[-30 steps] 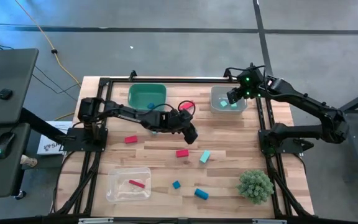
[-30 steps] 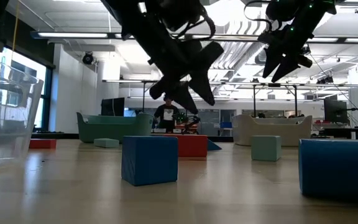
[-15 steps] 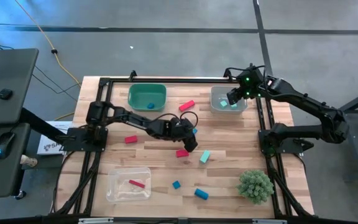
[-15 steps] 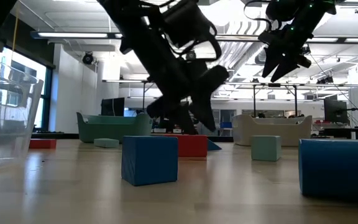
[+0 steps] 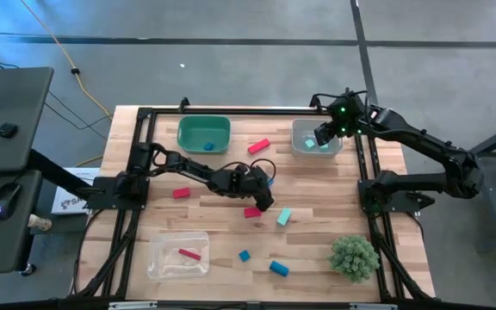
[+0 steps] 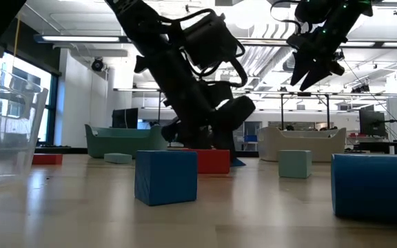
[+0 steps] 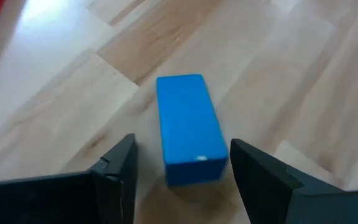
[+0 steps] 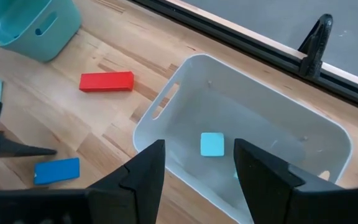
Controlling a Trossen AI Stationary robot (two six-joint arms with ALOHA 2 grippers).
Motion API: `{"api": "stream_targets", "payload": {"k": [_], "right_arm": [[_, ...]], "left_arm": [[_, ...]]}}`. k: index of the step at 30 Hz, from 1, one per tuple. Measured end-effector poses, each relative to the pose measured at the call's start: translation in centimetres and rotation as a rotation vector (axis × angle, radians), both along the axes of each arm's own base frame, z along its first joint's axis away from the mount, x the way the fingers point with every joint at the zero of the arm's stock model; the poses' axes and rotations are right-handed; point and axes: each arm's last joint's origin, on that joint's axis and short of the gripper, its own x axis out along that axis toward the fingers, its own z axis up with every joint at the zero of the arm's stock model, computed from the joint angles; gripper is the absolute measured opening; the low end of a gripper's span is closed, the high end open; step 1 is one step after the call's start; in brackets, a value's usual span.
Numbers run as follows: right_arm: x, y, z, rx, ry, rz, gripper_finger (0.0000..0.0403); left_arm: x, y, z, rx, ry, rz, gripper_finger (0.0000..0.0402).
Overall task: Sort & place blocks by color
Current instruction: Put the blue block into the green bin
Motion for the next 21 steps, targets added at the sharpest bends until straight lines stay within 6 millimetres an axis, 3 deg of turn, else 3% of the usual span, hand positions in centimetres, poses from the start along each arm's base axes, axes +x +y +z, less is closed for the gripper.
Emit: {"api": "stream_targets", "payload": {"k": [10,21], "right_arm": [[0.02,0.02,0.00,0.005,-0.004,0.006,0.0181],[0.01,0.02,0.00,0.006,-0.004,0.005,0.0181]], "left_arm": [[-0.11,0.52,-0.16,0.046,0.018,0.020,0.0170],[0.05,0.56,-0.15,0.087,0.039,-0.065,0.0026]]}}
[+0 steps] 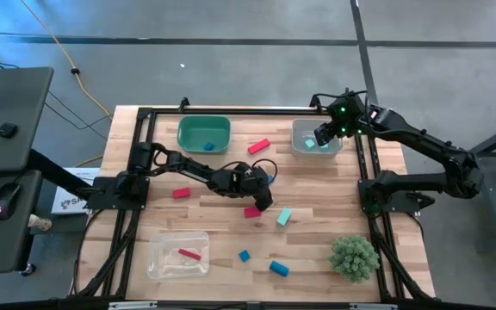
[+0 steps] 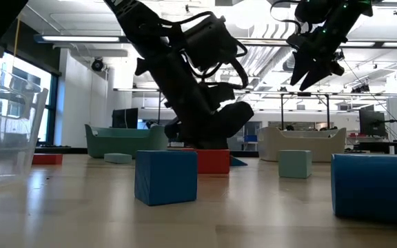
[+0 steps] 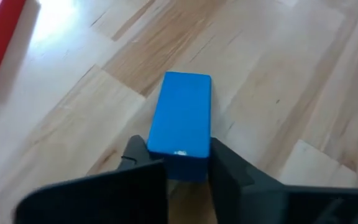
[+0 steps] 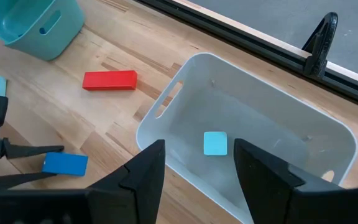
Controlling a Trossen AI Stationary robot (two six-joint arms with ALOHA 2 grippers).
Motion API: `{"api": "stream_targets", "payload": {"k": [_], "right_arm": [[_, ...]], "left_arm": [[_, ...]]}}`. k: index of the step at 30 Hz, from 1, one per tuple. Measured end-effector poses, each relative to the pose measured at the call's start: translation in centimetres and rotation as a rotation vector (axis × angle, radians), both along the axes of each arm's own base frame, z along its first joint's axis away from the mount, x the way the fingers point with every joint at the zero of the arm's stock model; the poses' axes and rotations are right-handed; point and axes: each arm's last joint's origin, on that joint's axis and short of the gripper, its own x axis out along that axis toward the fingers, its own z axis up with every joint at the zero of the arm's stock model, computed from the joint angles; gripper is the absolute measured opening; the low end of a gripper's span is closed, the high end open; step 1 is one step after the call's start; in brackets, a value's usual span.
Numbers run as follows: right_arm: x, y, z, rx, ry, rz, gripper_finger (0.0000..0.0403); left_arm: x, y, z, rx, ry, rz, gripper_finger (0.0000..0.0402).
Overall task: Sort & place blocks by color
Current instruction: Put the blue block into the green bin
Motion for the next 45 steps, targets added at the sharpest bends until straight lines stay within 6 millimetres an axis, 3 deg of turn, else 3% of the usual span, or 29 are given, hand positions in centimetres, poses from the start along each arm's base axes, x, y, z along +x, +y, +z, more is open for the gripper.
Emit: {"api": "stream_targets", "payload": {"k": [3,12,19,27,33,45], "right_arm": [[0.0,0.0,0.0,0.000,0.000,0.000,0.0181],[0.0,0.0,0.0,0.000,0.000,0.000,0.0181],[0.0,0.0,0.0,-0.001,0.000,0.000,0.0181],[0.0,0.0,0.0,-0.003,0.001,-0.002,0.0181],[0.0,0.0,0.0,-0.003,0.000,-0.002,0.0181],[0.0,0.0,0.0,0.003,-0.004,-0.005,0.0181]], "left_arm": [[0.1,-0.2,0.0,0.008,0.002,-0.027,0.0006],[0.2,-0.3,0.1,-0.009,0.006,-0.079,0.0002],[-0.2,0.1,1.5,-0.044,-0.011,-0.096,0.0001],[-1.0,1.6,4.9,-0.019,-0.057,-0.082,0.0000],[-2.7,4.2,8.7,0.022,-0.080,-0.062,0.0000],[-9.8,9.3,15.3,0.143,0.083,0.064,0.0000]]}}
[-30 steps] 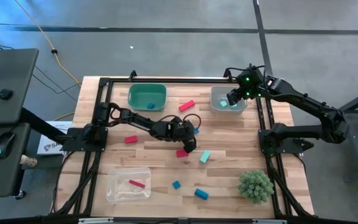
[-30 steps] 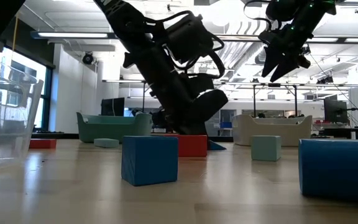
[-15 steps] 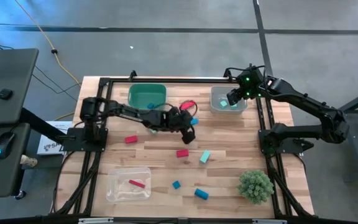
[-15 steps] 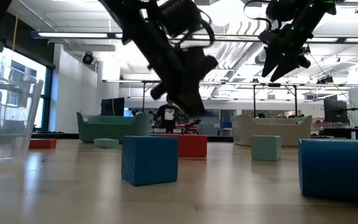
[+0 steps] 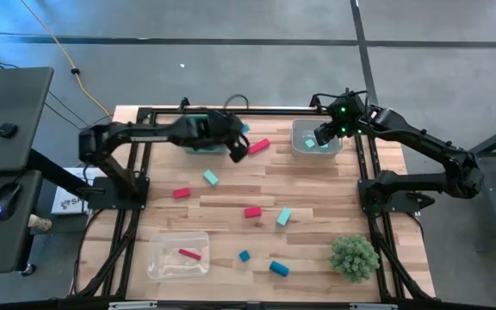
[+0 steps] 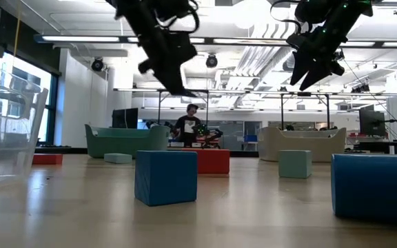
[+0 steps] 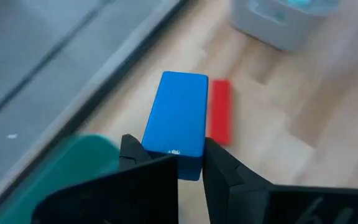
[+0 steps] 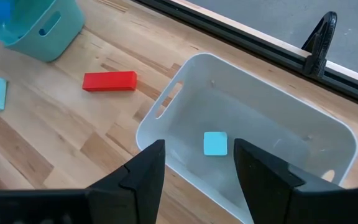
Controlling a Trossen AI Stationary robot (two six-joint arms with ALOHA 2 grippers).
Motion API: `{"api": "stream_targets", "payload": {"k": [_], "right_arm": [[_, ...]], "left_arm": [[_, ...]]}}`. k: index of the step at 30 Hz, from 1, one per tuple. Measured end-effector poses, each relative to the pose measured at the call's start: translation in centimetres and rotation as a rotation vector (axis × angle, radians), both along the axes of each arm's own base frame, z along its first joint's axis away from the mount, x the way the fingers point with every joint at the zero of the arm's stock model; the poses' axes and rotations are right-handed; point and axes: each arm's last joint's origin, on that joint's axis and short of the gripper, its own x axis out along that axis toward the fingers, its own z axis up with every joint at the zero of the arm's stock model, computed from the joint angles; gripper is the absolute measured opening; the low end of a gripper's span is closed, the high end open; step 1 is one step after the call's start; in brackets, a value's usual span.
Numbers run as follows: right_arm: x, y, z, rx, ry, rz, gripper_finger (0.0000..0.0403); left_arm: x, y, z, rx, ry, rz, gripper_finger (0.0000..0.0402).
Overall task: Sort & place blocks by color
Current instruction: Put the blue block into the green bin
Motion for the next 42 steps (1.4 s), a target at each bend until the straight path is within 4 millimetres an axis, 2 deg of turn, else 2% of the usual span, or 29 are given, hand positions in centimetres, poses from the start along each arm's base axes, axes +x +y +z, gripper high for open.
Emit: {"api": "stream_targets", "payload": {"k": [4,8,14,23,42], "right_arm": [[0.0,0.0,0.0,-0.001,0.000,0.000,0.0181],[0.0,0.0,0.0,0.000,0.000,0.000,0.0181],[0.0,0.0,0.0,0.000,-0.001,-0.002,0.0181],[0.0,0.0,0.0,0.010,-0.013,-0.021,0.0181],[0.0,0.0,0.0,0.048,-0.046,-0.092,0.0181]], "left_arm": [[-2.6,0.9,1.4,0.020,0.009,0.049,0.0000],[-5.3,1.3,1.7,0.015,0.013,0.104,0.0000],[-8.0,1.6,-0.3,-0.019,0.044,0.175,0.0000],[-9.2,1.6,-3.8,-0.080,0.057,0.197,0.0000],[-11.4,2.9,-6.3,-0.165,0.068,0.252,0.0000]]}}
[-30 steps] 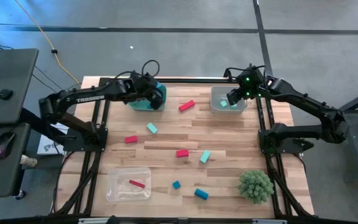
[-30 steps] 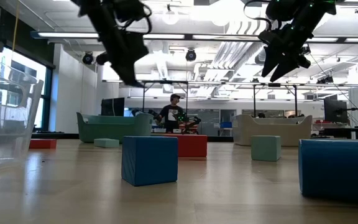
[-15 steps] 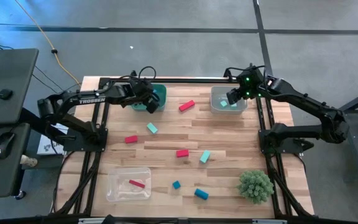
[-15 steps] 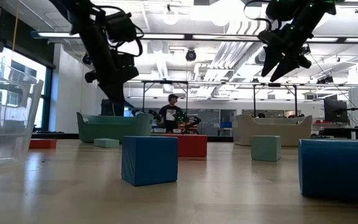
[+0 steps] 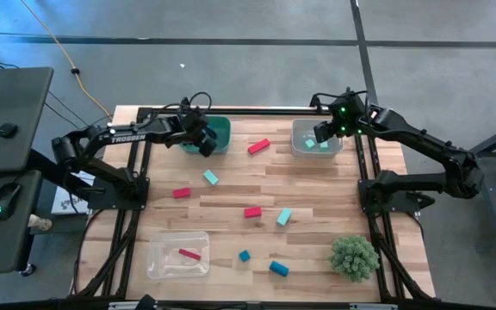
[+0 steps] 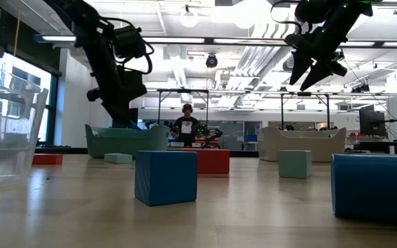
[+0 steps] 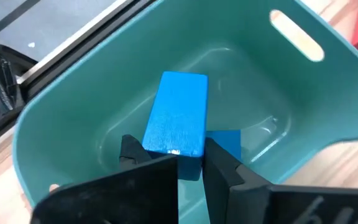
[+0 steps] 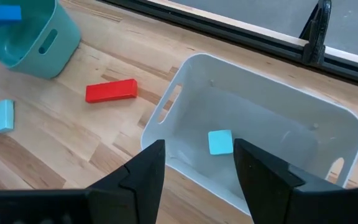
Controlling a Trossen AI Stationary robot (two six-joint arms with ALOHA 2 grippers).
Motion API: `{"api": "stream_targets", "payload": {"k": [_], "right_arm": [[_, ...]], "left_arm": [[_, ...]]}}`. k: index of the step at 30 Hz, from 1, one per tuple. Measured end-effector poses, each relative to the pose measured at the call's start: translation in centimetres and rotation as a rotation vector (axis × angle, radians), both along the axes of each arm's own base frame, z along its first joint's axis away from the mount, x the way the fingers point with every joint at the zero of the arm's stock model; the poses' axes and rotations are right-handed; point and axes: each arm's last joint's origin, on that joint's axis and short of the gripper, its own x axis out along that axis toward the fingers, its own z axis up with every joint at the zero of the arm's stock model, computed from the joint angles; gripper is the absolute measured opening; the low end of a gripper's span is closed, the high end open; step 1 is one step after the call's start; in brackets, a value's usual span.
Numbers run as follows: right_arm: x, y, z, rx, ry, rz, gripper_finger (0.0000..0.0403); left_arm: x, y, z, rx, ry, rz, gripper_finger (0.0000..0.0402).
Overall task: Sort & place blocks by color
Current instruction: Put the blue block into the green bin
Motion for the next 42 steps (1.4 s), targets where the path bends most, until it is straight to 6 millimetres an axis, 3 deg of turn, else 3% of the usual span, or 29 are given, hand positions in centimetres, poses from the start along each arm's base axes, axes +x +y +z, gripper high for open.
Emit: {"api": "stream_targets", "payload": {"k": [12,19,30,42], "right_arm": [[0.0,-0.1,0.0,0.028,-0.029,-0.090,0.0181],[0.0,-0.1,0.0,0.043,-0.043,-0.116,0.0181],[0.2,0.0,0.1,0.050,-0.074,-0.121,0.0181],[2.5,1.9,0.9,0.002,-0.175,0.015,0.0181]], "left_arm": [[0.2,1.3,-2.3,-0.071,0.041,-0.008,0.0000],[0.4,1.4,-2.3,-0.049,0.059,-0.062,0.0004],[0.3,1.4,-2.3,-0.042,0.092,-0.112,0.0053],[0.2,1.5,-2.3,-0.085,0.056,-0.140,0.0110]]}}
